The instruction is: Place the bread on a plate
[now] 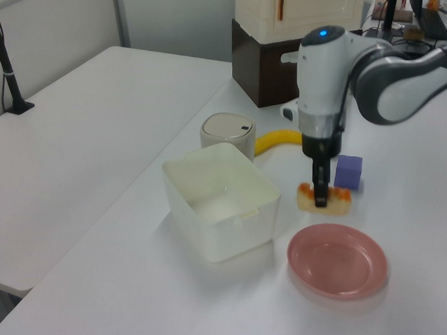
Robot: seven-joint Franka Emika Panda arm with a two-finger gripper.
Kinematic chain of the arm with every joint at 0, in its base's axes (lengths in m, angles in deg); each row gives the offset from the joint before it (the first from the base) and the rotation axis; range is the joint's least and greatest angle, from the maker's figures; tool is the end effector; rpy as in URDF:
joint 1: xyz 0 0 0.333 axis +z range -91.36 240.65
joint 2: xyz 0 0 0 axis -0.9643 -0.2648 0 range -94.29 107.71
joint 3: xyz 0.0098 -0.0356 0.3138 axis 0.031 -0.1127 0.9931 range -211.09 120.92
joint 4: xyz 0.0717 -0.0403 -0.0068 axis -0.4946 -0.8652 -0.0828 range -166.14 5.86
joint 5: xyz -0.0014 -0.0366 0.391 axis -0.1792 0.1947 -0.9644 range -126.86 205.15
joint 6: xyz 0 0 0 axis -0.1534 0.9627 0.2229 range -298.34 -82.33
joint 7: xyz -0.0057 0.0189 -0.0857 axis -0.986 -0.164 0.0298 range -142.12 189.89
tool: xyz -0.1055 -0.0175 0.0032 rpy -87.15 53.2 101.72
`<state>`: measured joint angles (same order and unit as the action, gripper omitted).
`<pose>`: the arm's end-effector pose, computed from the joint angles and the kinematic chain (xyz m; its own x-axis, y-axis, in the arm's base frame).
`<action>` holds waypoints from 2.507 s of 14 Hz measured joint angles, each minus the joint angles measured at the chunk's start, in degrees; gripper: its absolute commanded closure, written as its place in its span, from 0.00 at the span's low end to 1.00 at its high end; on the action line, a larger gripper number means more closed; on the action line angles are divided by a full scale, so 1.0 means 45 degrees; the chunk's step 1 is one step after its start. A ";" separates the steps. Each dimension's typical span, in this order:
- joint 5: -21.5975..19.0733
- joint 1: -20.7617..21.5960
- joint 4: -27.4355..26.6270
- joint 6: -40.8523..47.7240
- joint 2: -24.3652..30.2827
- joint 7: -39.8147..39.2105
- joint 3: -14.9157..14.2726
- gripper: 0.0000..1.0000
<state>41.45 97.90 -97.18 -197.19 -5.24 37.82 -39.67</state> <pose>0.5288 0.2836 0.3973 0.9599 0.2681 -0.0821 0.2717 -0.9617 0.0364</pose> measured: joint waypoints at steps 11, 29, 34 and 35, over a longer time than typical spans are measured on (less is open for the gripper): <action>0.0000 0.1112 0.0060 -0.0365 -0.0644 0.1525 0.0165 0.00; 0.0225 -0.3771 0.4329 0.4914 0.1061 -0.1570 -0.1730 0.00; 0.0242 -0.3767 0.4415 0.4922 0.1055 -0.1561 -0.1834 0.00; 0.0242 -0.3768 0.4415 0.4922 0.1055 -0.1561 -0.1878 0.00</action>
